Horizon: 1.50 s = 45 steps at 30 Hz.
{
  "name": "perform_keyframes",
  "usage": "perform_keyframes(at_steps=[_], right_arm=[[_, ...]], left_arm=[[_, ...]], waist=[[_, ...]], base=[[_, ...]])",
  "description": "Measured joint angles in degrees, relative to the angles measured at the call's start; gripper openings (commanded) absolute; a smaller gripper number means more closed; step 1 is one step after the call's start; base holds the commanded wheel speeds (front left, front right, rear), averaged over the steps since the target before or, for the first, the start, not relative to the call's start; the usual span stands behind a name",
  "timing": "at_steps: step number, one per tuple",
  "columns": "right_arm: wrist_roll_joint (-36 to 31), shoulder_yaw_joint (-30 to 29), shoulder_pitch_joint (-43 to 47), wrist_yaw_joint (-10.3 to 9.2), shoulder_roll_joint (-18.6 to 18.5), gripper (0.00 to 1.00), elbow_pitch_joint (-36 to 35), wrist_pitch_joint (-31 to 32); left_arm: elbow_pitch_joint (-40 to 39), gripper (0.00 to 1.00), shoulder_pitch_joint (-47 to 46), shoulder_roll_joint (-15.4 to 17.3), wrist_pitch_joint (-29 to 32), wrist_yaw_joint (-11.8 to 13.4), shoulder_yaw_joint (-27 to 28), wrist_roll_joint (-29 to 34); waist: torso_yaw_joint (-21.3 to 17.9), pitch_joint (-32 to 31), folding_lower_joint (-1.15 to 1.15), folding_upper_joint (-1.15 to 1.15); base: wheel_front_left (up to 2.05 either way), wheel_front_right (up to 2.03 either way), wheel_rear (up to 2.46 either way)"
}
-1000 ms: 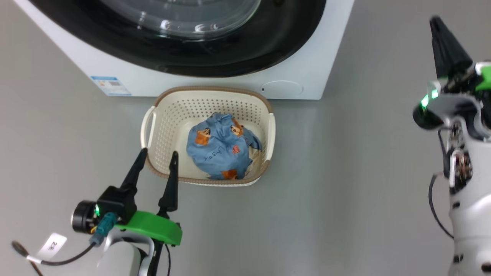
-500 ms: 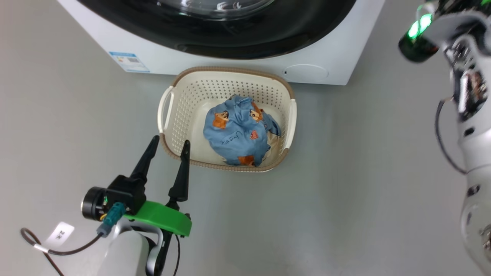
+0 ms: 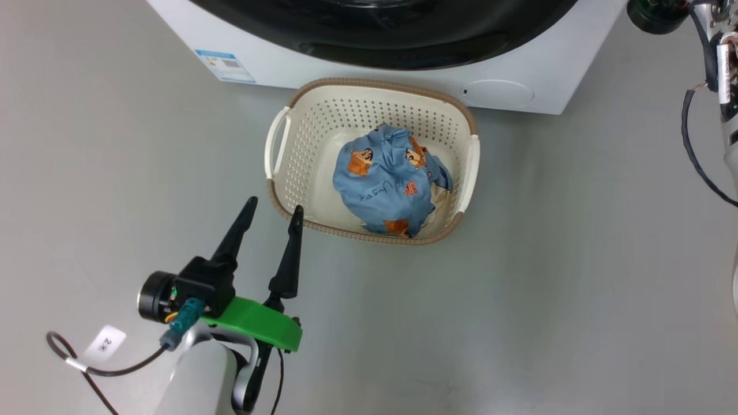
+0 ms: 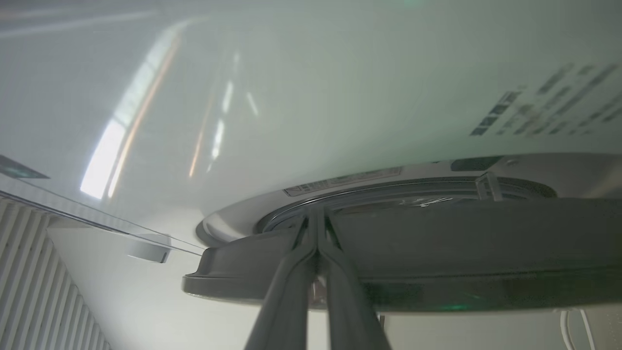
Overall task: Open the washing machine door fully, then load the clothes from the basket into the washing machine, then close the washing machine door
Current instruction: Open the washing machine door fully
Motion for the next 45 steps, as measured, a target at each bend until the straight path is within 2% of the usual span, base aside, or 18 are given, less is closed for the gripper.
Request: perform_keyframes(at_steps=[8, 21, 35, 45], right_arm=[[-2.63, 2.33, -2.66, 0.01, -0.81, 0.00, 4.33, 0.10], [-3.43, 4.11, -3.84, 0.19, -1.46, 0.00, 5.14, 4.72], [-2.64, 5.34, -0.07, 0.19, -0.75, 0.00, 0.98, 15.75], [0.57, 7.00, 7.04, 0.16, 2.38, 0.00, -4.33, 24.57]], left_arm=[[-0.02, 1.00, -0.01, -0.27, 0.00, 0.01, -0.43, -0.36], [-0.08, 1.00, -0.88, -0.36, 0.00, 0.54, -1.43, -2.04], [-0.21, 1.00, -0.88, -0.40, 0.00, 0.87, -1.42, -2.04], [-0.20, 1.00, -0.88, -0.40, 0.00, 1.04, -1.34, -2.04]], waist=[[1.47, 1.13, 0.00, 0.00], [1.42, 1.85, 0.00, 0.00], [-0.56, 1.47, -0.01, 0.00], [-1.67, 0.50, 0.00, 0.00]], base=[[0.00, 0.00, 0.00], [0.00, 0.00, 0.00], [0.00, 0.00, 0.00], [0.00, 0.00, 0.00]])
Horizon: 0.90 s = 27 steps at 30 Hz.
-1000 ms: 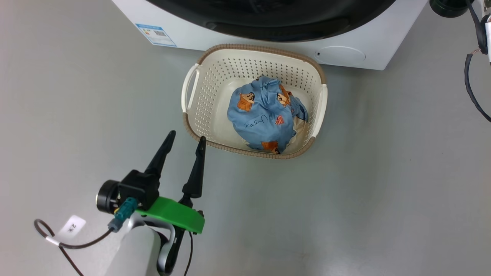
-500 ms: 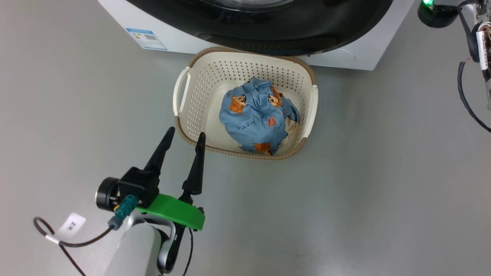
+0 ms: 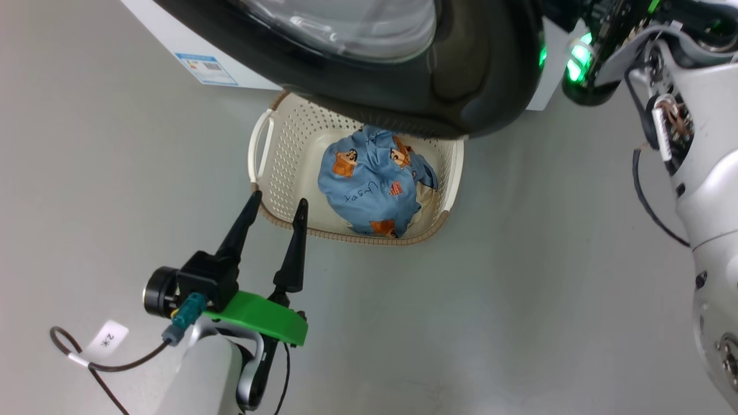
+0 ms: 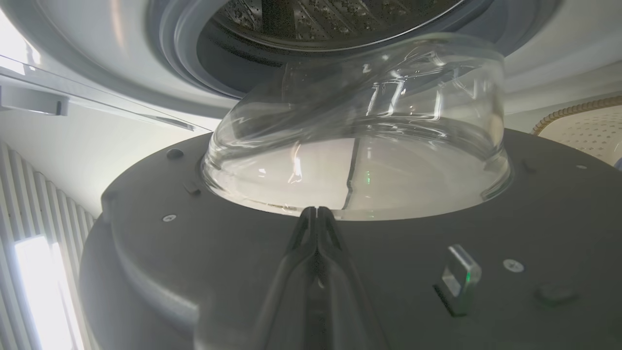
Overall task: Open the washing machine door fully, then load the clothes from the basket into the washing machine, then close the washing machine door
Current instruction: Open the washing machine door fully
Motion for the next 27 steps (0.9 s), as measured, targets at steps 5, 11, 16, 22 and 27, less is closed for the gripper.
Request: perform_keyframes(at_steps=[5, 11, 16, 22, 27], right_arm=[[2.37, 1.74, 4.47, -0.01, 0.13, 0.00, -4.39, 4.32], [8.94, 6.59, 8.90, -0.01, 0.07, 0.00, -10.24, 6.81], [13.54, 11.43, 13.44, -0.01, 0.01, 0.00, -15.04, 6.45], [17.67, 16.46, 18.68, -0.01, 0.18, 0.00, -20.14, 4.37], [19.97, 19.53, 21.35, -0.01, 0.23, 0.00, -22.62, 2.36]], left_arm=[[0.05, 1.00, 0.02, 0.00, 0.00, 0.00, 0.01, 0.00], [0.54, 1.00, 0.21, 0.01, 0.00, 0.00, 0.11, 0.01], [0.78, 1.00, 0.69, 0.00, 0.00, 0.08, 0.32, 0.01], [1.38, 1.00, 2.57, 0.01, 0.00, 0.49, 0.98, 0.02], [2.03, 1.00, 3.08, 0.02, 0.00, 0.49, 1.87, 0.12]], waist=[[-0.33, -1.19, 0.00, 0.00], [-0.12, -2.61, 0.00, 0.00], [0.27, -3.99, -0.01, 0.00], [0.74, -6.01, -0.01, 0.00], [1.11, -7.65, -0.01, 0.00]], base=[[0.00, 0.00, 0.00], [0.00, 0.00, 0.00], [0.00, 0.00, 0.00], [0.00, 0.00, 0.00], [0.00, 0.00, 0.00]])
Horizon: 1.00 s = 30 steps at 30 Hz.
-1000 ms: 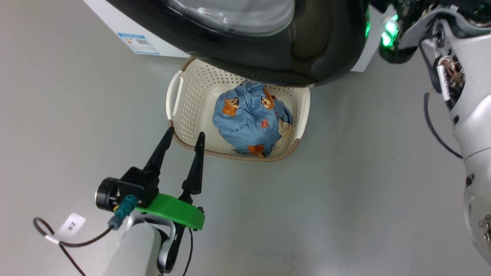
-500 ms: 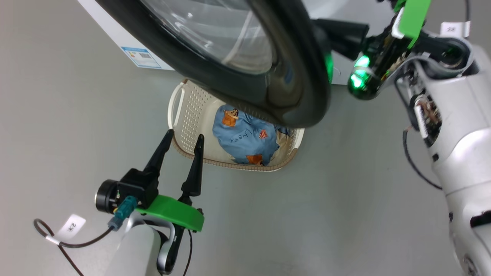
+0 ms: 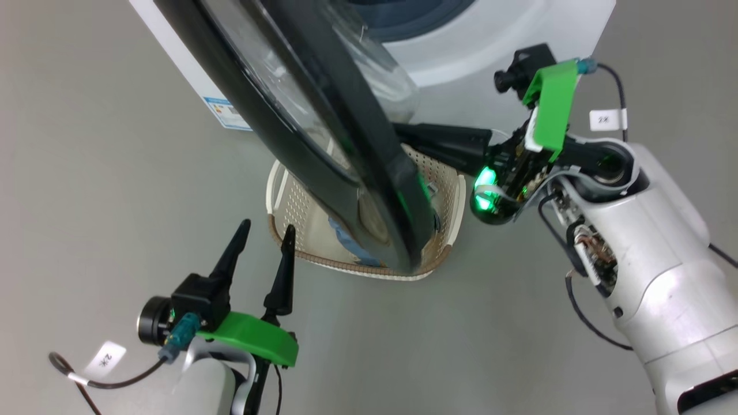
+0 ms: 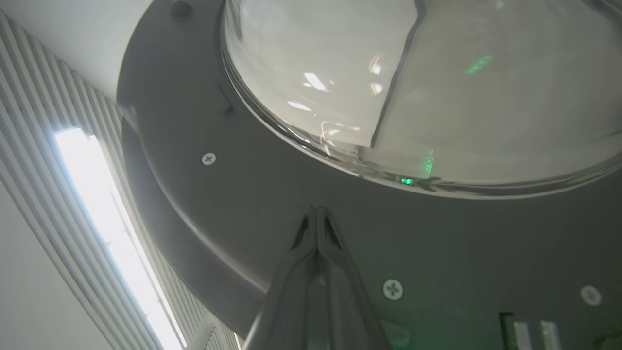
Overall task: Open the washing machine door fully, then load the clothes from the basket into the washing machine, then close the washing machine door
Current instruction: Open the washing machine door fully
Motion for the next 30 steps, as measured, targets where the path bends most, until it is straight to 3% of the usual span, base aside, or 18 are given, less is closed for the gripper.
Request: perform_keyframes(at_steps=[18, 30], right_arm=[[6.60, 5.94, 4.32, 0.00, -2.26, 0.00, -2.93, -7.59], [6.80, 2.49, 8.70, 0.00, -6.23, 0.00, -8.70, -22.48]], left_arm=[[1.08, 1.00, 0.88, 0.01, 0.00, 0.00, 1.32, 0.57], [1.59, 1.00, 1.77, 0.08, 0.00, -0.22, 3.52, 2.11]], waist=[[-0.41, -3.55, 0.00, 0.00], [-2.99, -4.74, 0.00, 0.00]], base=[[0.00, 0.00, 0.00], [0.00, 0.00, 0.00]])
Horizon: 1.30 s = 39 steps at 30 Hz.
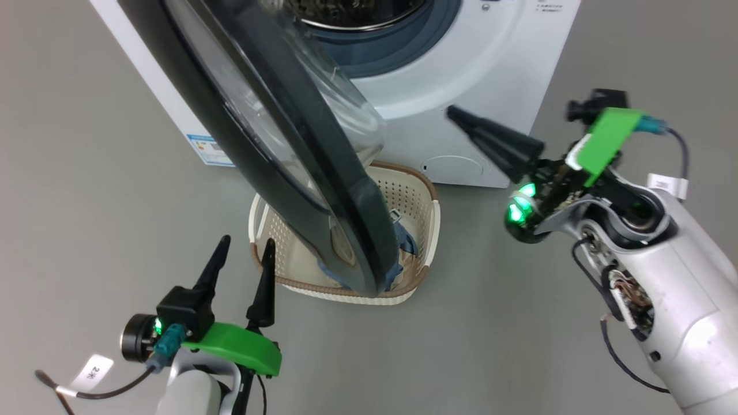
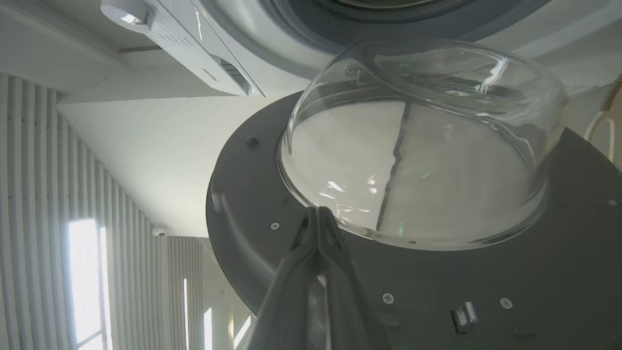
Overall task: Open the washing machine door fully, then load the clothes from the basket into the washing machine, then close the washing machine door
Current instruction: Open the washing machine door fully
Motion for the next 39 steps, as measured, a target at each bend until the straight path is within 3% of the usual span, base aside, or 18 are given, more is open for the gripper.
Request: perform_keyframes(at_steps=[4, 5, 6, 8, 9, 10, 16, 20, 25, 29, 34, 39], right_arm=[[-3.32, -2.09, 2.87, 0.00, -1.57, 0.00, -3.60, -6.57], [-5.21, -2.41, 3.77, 0.00, -2.08, 0.05, -4.68, -8.39], [-6.75, -2.94, 4.71, 0.00, -2.37, 0.35, -5.63, -10.45], [-9.61, -3.53, 6.83, 0.00, -3.10, 0.45, -7.58, -13.80], [-11.06, -3.96, 7.99, 0.00, -3.32, 0.86, -8.67, -15.38], [-11.72, -4.66, 9.27, 0.00, -3.33, 1.00, -9.84, -16.70], [-19.09, -6.80, 16.17, 0.00, -3.99, 1.00, -14.17, -25.42], [-28.11, -6.49, 19.69, 0.00, -6.10, 1.00, -14.10, -32.47], [-45.35, -5.10, 22.48, 0.00, -8.55, 1.00, -8.56, -43.54], [-63.84, -8.46, 23.53, 0.01, -9.02, 1.00, -3.22, -46.97], [-81.10, -17.64, 28.12, 0.01, -4.52, 1.00, -3.31, -47.33], [-96.52, -25.86, 38.20, 0.02, 2.19, 1.00, -9.46, -46.95]], left_arm=[[0.41, 1.00, 0.08, 0.02, 0.00, -0.04, 0.58, 0.00], [0.47, 1.00, 0.17, 0.03, 0.00, -0.04, 0.69, 0.02], [0.64, 1.00, 0.23, 0.03, 0.00, -0.12, 0.78, 0.10], [0.88, 1.00, 0.25, 0.03, 0.00, -0.29, 0.96, 0.43], [0.90, 1.00, 0.28, 0.05, 0.00, -0.29, 1.05, 0.46], [0.91, 1.00, 0.38, 0.07, 0.00, -0.29, 1.15, 0.49], [1.41, 1.00, 2.15, 0.66, 0.00, -0.30, 2.01, 0.69], [1.63, 1.00, 3.08, 0.89, 0.00, -0.30, 2.32, 0.87], [2.37, 1.00, 5.00, 1.10, 0.00, -0.36, 2.49, 0.94], [2.60, 1.00, 6.42, 1.33, 0.00, -0.36, 2.58, 0.96], [2.64, 1.00, 7.63, 1.48, 0.00, -0.35, 2.46, 1.00], [2.65, 1.00, 9.18, 1.80, 0.00, -0.30, 2.38, 0.99]], waist=[[-0.86, -0.76, 0.00, 0.00], [-1.14, -0.97, 0.00, 0.00], [-1.42, -1.16, 0.00, 0.00], [-1.94, -1.62, 0.00, 0.00], [-2.22, -1.85, 0.00, 0.00], [-2.51, -2.12, 0.00, 0.00], [-4.06, -4.13, 0.00, 0.00], [-5.04, -5.70, 0.00, 0.00], [-6.29, -7.76, 0.00, 0.00], [-7.43, -9.32, 0.00, 0.00], [-8.55, -11.17, -0.01, 0.00], [-9.50, -12.75, -0.01, 0.00]], base=[[0.00, 0.00, 0.00], [0.00, 0.00, 0.00], [0.00, 0.00, 0.00], [0.00, 0.00, 0.00], [0.00, 0.00, 0.00], [0.00, 0.00, 0.00], [0.00, 0.00, 0.00], [0.00, 0.00, 0.00], [0.00, 0.00, 0.00], [0.00, 0.00, 0.00], [0.00, 0.00, 0.00], [0.00, 0.00, 0.00]])
